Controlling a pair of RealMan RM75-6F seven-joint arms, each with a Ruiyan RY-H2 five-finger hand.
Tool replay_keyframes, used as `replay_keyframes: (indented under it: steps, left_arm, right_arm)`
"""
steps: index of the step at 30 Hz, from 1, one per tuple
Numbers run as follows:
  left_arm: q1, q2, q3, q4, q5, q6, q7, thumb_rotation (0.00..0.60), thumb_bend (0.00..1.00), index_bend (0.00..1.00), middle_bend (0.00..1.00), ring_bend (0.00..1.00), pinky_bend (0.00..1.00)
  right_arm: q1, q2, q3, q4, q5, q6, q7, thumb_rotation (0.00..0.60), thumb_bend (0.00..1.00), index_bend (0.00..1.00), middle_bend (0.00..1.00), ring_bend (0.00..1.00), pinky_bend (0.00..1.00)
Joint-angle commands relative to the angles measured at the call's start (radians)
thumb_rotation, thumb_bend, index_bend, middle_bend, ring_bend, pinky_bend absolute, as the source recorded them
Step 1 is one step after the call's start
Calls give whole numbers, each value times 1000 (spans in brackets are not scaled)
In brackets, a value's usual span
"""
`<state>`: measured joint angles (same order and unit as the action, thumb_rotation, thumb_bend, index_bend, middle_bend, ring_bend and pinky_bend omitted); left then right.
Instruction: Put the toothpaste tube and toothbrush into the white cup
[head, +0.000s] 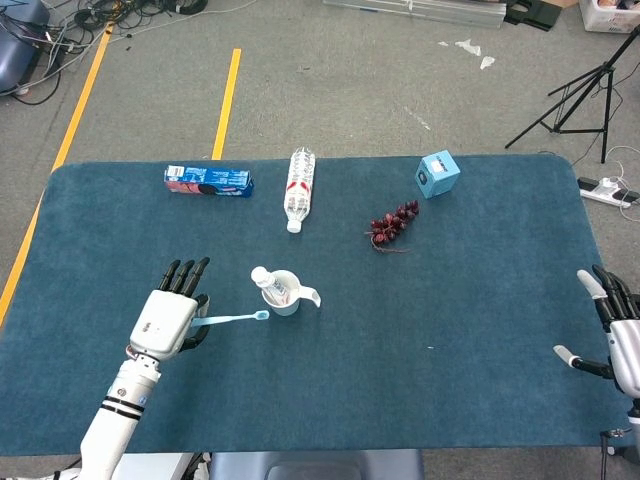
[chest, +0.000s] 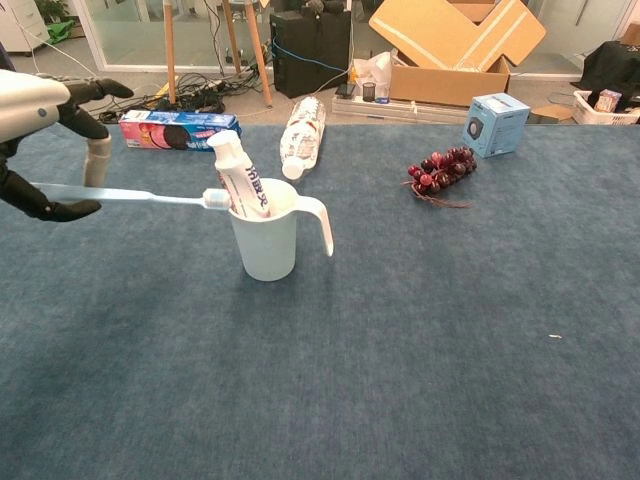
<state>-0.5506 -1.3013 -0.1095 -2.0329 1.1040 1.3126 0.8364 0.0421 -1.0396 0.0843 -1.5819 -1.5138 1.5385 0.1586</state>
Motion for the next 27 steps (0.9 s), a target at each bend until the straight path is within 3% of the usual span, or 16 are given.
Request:
replay_keyframes:
  steps: [1,13,27]
  left_arm:
    - [-31,-2,-30,-18,-35,3,49,600,379,594,0,0,0]
    - [-125,-48,-75,29,-127,38,260,600,379,598,0,0,0]
    - [-180,-83,-36,61,-134,63,381,600,379,598,0,0,0]
  right_arm:
    - [0,0,-1,0,-2,1,0,600,0,68,52,35,424]
    - [-4,3,-3,1,-10,9,10,600,0,68,52,35,424]
    - [-3,5,-2,0,-6,5,12,600,0,68,52,35,424]
